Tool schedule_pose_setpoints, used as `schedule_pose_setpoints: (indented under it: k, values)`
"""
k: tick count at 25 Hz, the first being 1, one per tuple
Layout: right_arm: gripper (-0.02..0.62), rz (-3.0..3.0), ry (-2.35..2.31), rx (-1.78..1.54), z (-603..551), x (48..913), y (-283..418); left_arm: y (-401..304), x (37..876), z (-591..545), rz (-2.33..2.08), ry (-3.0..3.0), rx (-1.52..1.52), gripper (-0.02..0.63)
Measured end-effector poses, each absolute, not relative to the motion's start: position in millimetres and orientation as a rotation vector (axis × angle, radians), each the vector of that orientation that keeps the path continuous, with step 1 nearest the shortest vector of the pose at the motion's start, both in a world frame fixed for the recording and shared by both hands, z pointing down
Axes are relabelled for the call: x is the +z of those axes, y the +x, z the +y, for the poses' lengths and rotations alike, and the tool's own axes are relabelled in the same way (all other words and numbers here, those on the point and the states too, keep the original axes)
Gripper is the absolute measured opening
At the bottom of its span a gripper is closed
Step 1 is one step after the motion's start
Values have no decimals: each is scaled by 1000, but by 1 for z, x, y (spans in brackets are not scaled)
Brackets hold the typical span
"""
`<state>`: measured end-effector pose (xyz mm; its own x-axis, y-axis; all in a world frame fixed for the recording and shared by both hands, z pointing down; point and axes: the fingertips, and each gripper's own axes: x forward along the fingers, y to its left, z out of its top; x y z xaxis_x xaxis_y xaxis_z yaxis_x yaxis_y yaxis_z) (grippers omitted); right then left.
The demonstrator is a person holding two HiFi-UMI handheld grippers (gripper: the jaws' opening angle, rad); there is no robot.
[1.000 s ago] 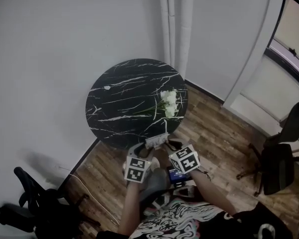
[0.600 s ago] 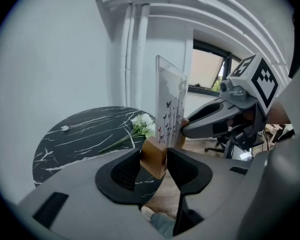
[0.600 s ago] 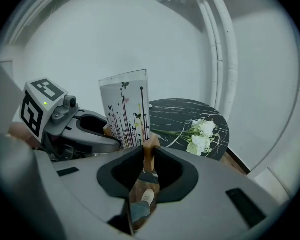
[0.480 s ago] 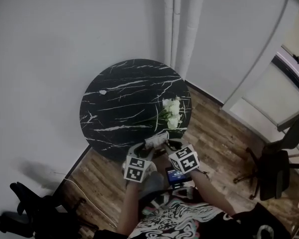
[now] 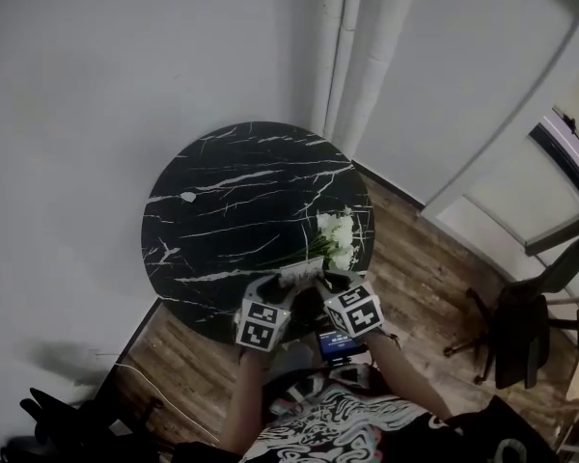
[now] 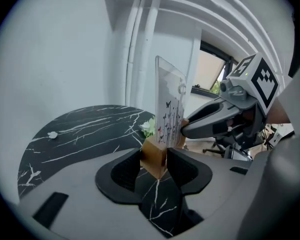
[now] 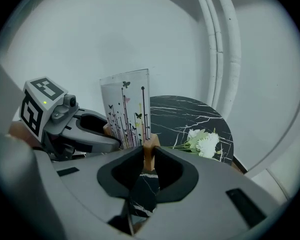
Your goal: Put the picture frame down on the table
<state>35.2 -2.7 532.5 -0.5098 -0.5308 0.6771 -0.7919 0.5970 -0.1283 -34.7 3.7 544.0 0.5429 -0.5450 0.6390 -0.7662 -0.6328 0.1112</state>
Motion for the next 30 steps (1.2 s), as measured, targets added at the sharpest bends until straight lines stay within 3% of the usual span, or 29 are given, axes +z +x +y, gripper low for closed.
schedule_pose_setpoints:
  k: [30]
  values:
    - [69, -2123, 1190, 597, -71, 534, 22, -47, 550, -75, -890, 2489, 735, 176]
